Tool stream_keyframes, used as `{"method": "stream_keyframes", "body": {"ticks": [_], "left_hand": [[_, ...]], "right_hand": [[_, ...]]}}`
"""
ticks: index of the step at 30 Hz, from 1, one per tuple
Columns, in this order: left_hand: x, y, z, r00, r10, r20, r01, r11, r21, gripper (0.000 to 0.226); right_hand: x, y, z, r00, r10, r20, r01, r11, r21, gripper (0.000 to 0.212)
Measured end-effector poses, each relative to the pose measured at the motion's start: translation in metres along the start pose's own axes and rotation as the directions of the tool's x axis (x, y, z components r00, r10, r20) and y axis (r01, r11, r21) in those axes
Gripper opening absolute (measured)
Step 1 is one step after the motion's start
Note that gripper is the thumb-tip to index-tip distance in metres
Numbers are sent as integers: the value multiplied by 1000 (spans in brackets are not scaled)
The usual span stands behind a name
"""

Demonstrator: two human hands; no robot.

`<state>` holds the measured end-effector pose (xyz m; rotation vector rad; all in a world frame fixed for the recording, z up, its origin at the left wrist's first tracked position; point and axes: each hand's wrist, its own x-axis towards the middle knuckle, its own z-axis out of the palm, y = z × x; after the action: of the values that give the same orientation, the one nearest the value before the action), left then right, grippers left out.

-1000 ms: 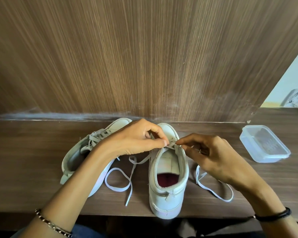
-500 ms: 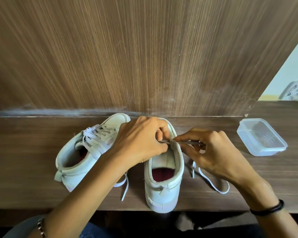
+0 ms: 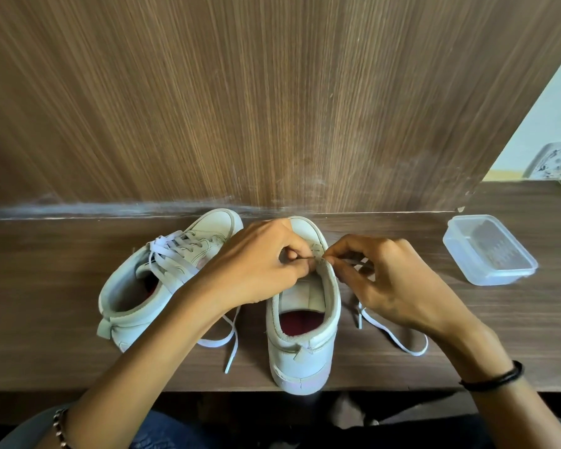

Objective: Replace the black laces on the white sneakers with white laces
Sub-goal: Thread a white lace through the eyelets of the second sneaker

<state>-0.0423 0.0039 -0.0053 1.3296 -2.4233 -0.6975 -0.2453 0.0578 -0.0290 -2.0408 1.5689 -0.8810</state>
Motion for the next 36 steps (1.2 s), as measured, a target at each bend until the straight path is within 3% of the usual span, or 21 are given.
{"method": "stream_keyframes", "body": {"ticks": [4, 7, 8, 10, 14, 19, 28, 32, 36], "left_hand": [[0, 5, 6, 997, -79, -1, 79, 992, -96, 26], [2, 13, 16, 977, -206, -50, 193, 963, -190, 41], [2, 14, 17, 972, -229, -47, 215, 955, -206, 43], [3, 13, 13, 969, -246, -6, 237, 940, -245, 42], [3, -2, -5, 959, -280, -32, 252, 903, -348, 18], [-2, -7, -14, 980, -199, 16, 189, 901, -391, 11], [-3, -7, -14, 991, -128, 43, 135, 963, -235, 5], [-3, -4, -11, 987, -151, 49, 157, 976, -151, 18], [-5, 2, -9, 988, -152, 7, 152, 987, 48, 18]], "right_hand": [[0, -6, 5, 975, 210, 75, -215, 975, 59, 16], [2, -17, 9, 873, 427, 235, -487, 760, 431, 39], [3, -21, 9, 843, 465, 271, -537, 686, 491, 42], [4, -24, 8, 814, 502, 293, -576, 636, 513, 43], [1, -21, 7, 831, 471, 295, -553, 645, 528, 41], [2, -14, -3, 878, 398, 265, -478, 748, 461, 22], [3, -4, -3, 943, 277, 185, -330, 846, 418, 8], [2, 4, -3, 976, 158, 150, -193, 946, 260, 7], [0, 9, 3, 998, -47, -51, 44, 997, -58, 7]]}}
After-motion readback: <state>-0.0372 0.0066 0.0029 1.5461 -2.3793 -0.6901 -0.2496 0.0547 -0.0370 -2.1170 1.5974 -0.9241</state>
